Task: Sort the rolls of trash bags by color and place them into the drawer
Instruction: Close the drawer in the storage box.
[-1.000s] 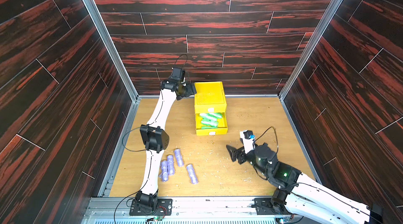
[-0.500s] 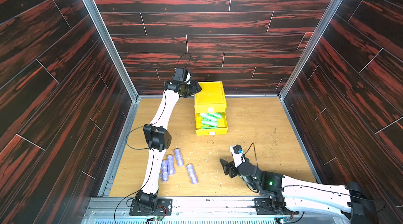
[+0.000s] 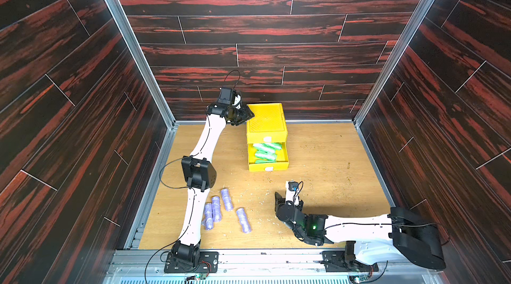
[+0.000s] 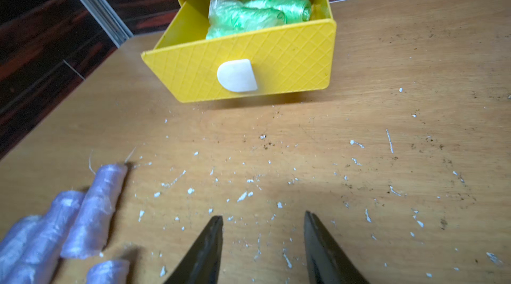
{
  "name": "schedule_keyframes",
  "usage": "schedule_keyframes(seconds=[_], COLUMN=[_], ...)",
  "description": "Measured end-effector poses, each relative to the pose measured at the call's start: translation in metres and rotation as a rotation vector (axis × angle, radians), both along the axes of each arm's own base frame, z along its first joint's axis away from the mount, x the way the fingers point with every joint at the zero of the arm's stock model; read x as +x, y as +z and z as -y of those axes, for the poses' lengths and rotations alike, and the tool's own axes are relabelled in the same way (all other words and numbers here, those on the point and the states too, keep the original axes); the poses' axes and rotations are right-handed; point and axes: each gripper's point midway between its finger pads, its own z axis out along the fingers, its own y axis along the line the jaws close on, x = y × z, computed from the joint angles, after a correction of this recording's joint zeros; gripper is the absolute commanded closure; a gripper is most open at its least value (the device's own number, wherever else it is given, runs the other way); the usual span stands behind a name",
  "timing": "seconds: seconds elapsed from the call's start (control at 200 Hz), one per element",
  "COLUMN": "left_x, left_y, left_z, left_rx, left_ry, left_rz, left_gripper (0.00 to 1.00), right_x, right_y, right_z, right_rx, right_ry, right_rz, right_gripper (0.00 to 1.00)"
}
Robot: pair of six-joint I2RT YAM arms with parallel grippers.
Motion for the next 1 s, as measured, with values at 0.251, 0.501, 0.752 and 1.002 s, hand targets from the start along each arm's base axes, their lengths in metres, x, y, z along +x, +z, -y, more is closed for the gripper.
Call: schedule_keyframes(seconds=[0.251, 0.501, 0.752, 1.002], left_x=[-0.002, -0.002, -0.003, -0.006], left_y=[0.001, 0.000, 0.001, 0.000], left_z=[0.000, 0.000, 0.002, 0.014], left_rx=[0.006, 0.010, 0.004, -0.010], left_ry=[-0.008, -0.005, 0.010, 0.016], left_rz=[0.006, 0.004, -0.006, -0.018], left_gripper=[0.52, 0.53, 0.53, 0.54], right_x=[0.014, 0.057, 0.083, 0.085], right_y=[0.009, 0.014, 0.011, 0.019], right_z=[-0.012, -0.010, -0.014, -0.019], right_rx=[0.046, 0.091, 0.135, 0.168], right_ry=[-0.020, -0.023, 0.045, 0.108], right_rz=[0.073, 0.108, 0.115, 0.143], right_gripper=[0.46, 0.40, 0.32, 0.26])
